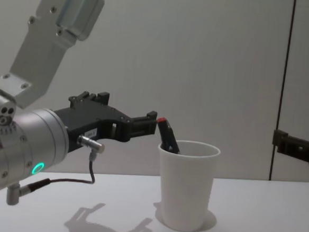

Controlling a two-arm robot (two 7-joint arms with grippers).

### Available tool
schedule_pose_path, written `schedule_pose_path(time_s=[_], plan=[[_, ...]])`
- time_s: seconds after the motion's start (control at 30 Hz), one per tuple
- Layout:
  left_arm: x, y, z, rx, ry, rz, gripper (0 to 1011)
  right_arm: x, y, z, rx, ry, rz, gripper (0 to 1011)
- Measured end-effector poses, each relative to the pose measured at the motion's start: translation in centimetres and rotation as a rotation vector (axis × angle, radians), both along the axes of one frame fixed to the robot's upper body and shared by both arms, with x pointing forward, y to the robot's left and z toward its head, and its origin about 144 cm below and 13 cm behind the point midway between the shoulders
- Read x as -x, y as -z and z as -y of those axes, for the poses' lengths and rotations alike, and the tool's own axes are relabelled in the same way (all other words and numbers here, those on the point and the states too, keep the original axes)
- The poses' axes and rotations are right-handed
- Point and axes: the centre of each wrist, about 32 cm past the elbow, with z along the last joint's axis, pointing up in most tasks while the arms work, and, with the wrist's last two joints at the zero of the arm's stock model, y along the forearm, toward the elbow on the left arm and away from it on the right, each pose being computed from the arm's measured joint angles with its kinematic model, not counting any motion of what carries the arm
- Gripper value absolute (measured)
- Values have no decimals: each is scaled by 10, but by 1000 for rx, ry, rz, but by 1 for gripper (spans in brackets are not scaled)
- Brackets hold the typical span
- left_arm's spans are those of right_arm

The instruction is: Place the pen into the pen holder.

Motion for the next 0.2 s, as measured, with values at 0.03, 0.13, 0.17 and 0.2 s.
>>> schedule_pose_path(time_s=[0.03, 0.13, 0.17, 0.2], plan=[[0, 0, 0, 0, 0, 0, 1001, 0, 0, 0, 0, 0, 0, 1002], [0, 0, 0, 0, 0, 0, 1001, 0, 0, 0, 0, 0, 0, 1002], [0, 0, 0, 0, 0, 1, 1001, 0, 0, 0, 0, 0, 0, 1002], [0, 0, 0, 0, 0, 1, 1001, 0, 0, 0, 0, 0, 0, 1002]])
